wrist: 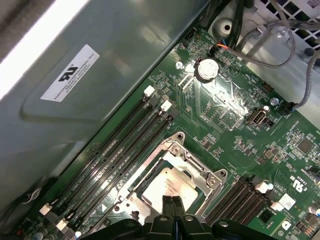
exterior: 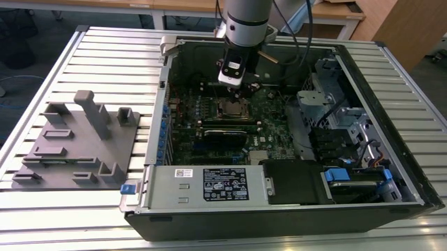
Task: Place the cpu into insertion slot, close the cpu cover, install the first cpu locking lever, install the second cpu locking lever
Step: 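Close the cpu cover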
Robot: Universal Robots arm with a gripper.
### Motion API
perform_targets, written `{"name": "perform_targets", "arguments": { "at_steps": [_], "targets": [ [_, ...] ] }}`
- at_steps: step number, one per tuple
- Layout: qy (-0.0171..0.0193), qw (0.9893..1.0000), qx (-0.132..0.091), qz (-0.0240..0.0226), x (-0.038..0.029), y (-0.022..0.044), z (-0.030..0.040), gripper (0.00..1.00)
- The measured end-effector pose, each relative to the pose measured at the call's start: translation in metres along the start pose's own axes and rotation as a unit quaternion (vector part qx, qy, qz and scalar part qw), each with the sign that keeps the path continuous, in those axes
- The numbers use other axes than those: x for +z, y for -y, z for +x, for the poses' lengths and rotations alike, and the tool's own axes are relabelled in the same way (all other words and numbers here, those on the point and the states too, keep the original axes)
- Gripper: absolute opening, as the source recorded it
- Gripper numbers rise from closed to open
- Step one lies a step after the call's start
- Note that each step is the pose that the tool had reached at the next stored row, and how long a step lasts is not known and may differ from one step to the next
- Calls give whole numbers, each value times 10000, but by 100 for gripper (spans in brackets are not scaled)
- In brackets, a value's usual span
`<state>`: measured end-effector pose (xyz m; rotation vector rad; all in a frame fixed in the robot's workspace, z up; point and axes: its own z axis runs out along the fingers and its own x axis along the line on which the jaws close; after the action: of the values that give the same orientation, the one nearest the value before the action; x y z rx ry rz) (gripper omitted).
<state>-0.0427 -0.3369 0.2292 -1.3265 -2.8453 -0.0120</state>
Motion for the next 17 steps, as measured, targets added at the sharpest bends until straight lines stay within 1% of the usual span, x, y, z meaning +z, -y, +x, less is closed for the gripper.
{"name": "perform_targets", "arguments": {
  "at_steps": [3, 11, 14, 17],
  "targets": [
    [0, 10000, 0, 0, -30, 0, 0, 11],
    [0, 10000, -7, 0, -35, 0, 0, 11],
    [-1, 9998, -182, 1, -35, 0, 0, 11],
    [-2, 9990, -452, 3, -35, 0, 0, 11]
  ]
}}
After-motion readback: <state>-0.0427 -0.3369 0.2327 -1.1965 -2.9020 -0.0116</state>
